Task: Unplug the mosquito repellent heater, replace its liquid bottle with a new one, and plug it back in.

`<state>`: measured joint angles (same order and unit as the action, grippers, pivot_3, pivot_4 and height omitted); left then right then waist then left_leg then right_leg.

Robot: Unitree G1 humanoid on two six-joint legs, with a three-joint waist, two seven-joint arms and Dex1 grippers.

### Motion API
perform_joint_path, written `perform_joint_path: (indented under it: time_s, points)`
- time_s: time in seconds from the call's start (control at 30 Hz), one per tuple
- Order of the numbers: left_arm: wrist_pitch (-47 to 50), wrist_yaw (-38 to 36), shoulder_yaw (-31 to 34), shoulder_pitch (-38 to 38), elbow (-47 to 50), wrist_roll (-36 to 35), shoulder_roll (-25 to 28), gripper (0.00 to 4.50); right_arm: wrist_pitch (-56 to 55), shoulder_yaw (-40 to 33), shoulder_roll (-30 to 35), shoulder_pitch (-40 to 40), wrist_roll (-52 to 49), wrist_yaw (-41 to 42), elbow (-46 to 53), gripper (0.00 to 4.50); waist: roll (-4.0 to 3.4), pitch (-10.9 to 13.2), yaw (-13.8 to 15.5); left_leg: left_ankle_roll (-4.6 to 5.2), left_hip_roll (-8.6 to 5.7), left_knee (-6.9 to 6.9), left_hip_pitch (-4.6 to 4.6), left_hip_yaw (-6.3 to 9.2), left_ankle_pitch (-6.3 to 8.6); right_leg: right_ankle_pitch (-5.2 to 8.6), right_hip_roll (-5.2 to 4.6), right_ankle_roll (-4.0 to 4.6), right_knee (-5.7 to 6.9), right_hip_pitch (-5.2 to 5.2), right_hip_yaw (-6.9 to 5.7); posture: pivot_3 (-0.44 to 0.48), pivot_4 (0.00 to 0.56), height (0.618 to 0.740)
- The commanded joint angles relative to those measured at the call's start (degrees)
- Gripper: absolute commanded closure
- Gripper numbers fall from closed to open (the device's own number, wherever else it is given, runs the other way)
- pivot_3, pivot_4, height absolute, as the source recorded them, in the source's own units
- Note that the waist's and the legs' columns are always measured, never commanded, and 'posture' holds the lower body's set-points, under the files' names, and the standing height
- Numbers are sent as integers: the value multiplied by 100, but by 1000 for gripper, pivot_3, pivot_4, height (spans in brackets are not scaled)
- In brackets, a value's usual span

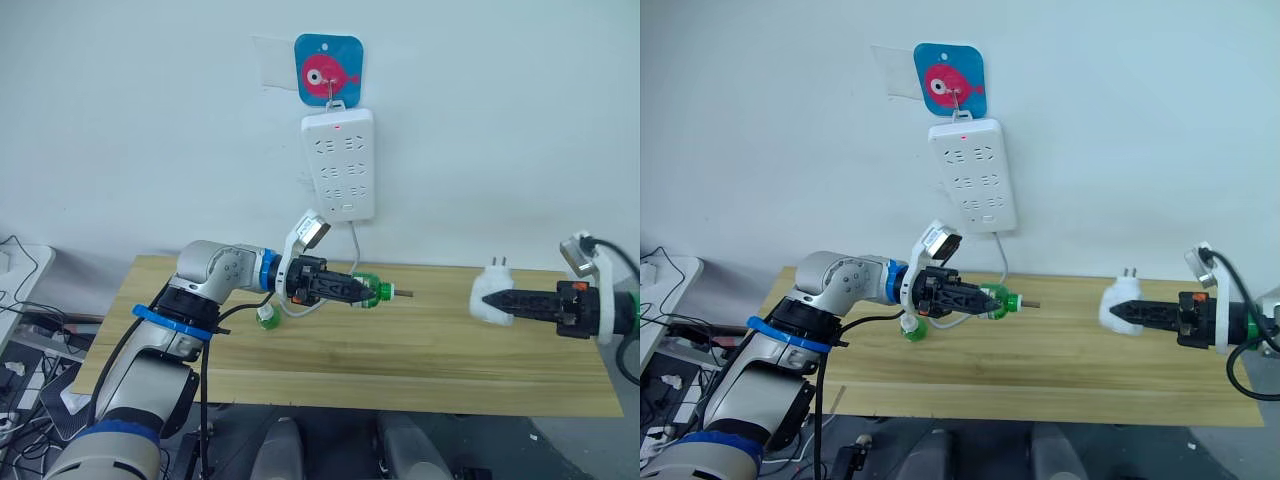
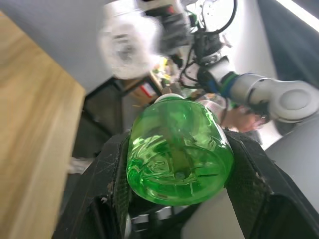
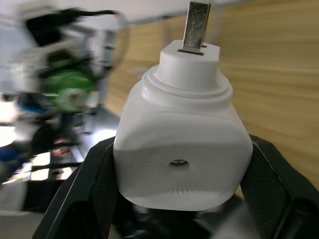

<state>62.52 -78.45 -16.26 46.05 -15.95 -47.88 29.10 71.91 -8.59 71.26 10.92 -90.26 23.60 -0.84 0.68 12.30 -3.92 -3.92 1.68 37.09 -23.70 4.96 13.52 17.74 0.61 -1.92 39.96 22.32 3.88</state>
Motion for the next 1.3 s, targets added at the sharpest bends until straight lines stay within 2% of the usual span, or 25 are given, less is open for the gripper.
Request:
perform_joint_path:
  time_s: [0.03, 0.17, 0.33, 0.5, 0.77, 0.83, 0.93, 1.1, 1.3]
  points:
    - [-183, -108, 103, -147, 357, 135, -6, 2257, -672, 1015, -118, 359, 2350, 102, -347, 1484, -2, 1, -3, 0, 1, -2, 4, -4, 0, 0, 1, 0, -1, 0, 4, -29, 196, 740]
    - [-178, -28, 202, -294, 726, 113, -76, 2257, -1185, 2145, -431, 916, 4229, 751, -1202, 1484, -5, 8, 36, -1, 0, -3, 3, -10, 0, 0, -1, 0, 0, 5, 9, 2, 206, 740]
    - [-5, 117, 376, -492, 1053, 16, -2, 2257, -1442, 2833, -811, 1403, 5567, 1557, -2060, 1484, -5, 12, 69, 0, -1, -3, 4, -14, 0, 0, -2, 0, 1, 5, 13, 39, 219, 740]
    - [171, 255, 524, -765, 1404, -66, 100, 2257, -1549, 2995, -1200, 1779, 6364, 2138, -2781, 1484, 0, 30, 103, 0, 0, -4, 5, -13, 0, 0, -3, 0, 1, 3, 12, 77, 230, 740]
    - [262, 383, 631, -943, 1668, -102, 153, 2257, -1583, 2840, -1648, 2231, 7173, 2500, -3695, 1484, 4, 37, 232, 0, -4, -4, 4, -13, 0, -1, -9, 1, -1, 2, 10, 96, 232, 740]
    - [260, 386, 630, -948, 1682, -101, 150, 2257, -1601, 2794, -1689, 2262, 7308, 2593, -3776, 764, 5, 37, 235, 0, -7, -4, 4, -12, 0, -1, -13, 1, -2, -1, 9, 96, 232, 740]
    - [235, 352, 601, -939, 1671, -76, 142, 2257, -1534, 2638, -1712, 2265, 7413, 2702, -3779, 35, 2, 38, 236, 0, -8, -5, 4, -13, 0, -1, -14, 1, -3, 0, 9, 83, 218, 740]
    - [78, 217, 453, -872, 1600, 36, 70, 2257, -1066, 2132, -1504, 1998, 7282, 2766, -3223, 35, 0, 37, 228, -1, -8, -4, 5, -13, 0, -1, -14, 1, -1, 0, 9, 43, 205, 740]
    - [-79, 42, 349, -739, 1396, 138, -29, 2257, -245, 1252, -795, 1139, 6925, 2854, -1606, 35, -5, 34, 218, -1, -9, -3, 4, -13, 0, -1, -15, 1, -3, 0, 9, -12, 188, 740]
